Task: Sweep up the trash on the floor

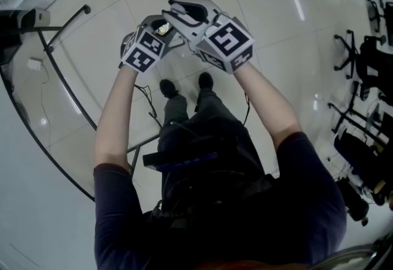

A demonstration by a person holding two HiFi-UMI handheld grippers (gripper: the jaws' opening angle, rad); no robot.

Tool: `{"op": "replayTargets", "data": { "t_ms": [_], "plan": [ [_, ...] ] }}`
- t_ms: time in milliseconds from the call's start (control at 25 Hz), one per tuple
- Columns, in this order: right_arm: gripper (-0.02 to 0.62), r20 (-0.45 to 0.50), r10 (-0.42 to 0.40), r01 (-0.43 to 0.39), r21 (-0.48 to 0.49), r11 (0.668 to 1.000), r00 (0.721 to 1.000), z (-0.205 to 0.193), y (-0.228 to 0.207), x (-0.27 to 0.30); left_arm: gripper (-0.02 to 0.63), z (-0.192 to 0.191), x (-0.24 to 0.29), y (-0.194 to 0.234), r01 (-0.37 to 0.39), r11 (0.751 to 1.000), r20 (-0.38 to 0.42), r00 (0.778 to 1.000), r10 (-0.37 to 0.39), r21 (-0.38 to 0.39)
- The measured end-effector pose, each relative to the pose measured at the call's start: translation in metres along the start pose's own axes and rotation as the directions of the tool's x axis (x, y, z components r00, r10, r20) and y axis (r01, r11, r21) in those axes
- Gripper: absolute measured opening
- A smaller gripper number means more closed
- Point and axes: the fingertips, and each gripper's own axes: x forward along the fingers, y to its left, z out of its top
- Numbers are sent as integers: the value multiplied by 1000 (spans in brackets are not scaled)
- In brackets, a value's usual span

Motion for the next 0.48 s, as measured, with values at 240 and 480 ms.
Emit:
{"op": "replayTargets", "data": {
  "t_ms": [240,480],
  "plan": [
    [118,25,174,-172,-65,983,984,31,31,-36,84,27,-32,-26,-84,995,-4,996,84,-45],
    [118,36,400,-390,-157,907,916,81,80,-80,84,66,-87,-56,-201,977,20,979,203,-72]
  ]
}}
